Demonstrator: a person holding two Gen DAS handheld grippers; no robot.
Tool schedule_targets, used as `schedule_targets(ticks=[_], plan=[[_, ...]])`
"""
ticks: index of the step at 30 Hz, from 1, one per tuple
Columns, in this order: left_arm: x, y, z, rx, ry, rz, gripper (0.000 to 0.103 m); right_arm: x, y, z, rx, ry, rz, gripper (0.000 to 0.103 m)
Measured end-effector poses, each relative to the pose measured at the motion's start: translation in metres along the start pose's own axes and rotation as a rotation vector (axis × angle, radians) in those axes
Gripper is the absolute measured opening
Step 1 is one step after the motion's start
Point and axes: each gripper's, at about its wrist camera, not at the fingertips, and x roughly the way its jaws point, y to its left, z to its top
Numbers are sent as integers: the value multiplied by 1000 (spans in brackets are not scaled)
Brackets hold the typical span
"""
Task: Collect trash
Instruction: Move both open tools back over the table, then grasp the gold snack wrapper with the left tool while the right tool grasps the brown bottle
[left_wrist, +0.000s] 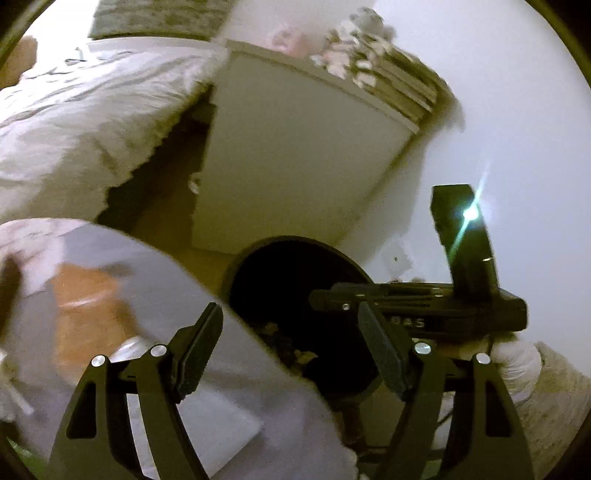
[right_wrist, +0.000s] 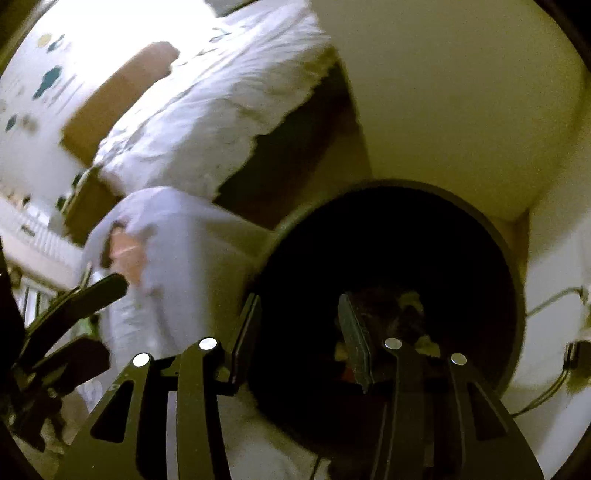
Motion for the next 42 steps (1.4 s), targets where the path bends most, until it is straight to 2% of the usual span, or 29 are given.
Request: schedule_targets(ticks=[6, 9, 12, 13, 14, 15, 18, 21, 27, 32, 36, 39, 40, 42], plan=[[-62, 50, -15, -61, -94, 141, 76, 0, 82, 10, -126, -5, 78, 45], [-96, 86, -26, -100, -139, 277, 76, 7, 125, 18, -174, 13, 109, 45], [-125, 124, -39, -153, -167, 380, 76, 22, 168, 26, -192, 40, 142, 45], [-132, 136, -41, -171, -170, 404, 76, 29, 183, 30, -194, 50, 156, 46], [-140, 150, -45, -192, -174, 435, 76, 34, 193, 33, -191, 58, 165, 56], [-148, 167, -49, -219, -176, 474, 76, 41, 206, 36, -186, 65, 176, 61], [-162, 205, -59, -267, -164, 543, 76, 66, 242, 46, -206, 86, 195, 63], [-166, 232, -66, -268, -128, 606, 75, 99, 269, 57, -192, 120, 186, 63], [-162, 263, -75, -253, -60, 621, 74, 150, 282, 70, -135, 166, 98, 56], [-153, 278, -79, -254, -6, 619, 58, 175, 288, 73, -148, 178, 47, 51], [-146, 281, -79, -229, -2, 638, 51, 185, 299, 72, -217, 142, -2, 43], [-149, 284, -79, -242, -20, 641, 34, 188, 303, 69, -267, 127, -8, 34], [-151, 285, -79, -253, -26, 636, 26, 188, 304, 68, -278, 124, -9, 32], [-156, 288, -79, -284, -44, 597, 20, 186, 305, 65, -296, 120, 0, 30]])
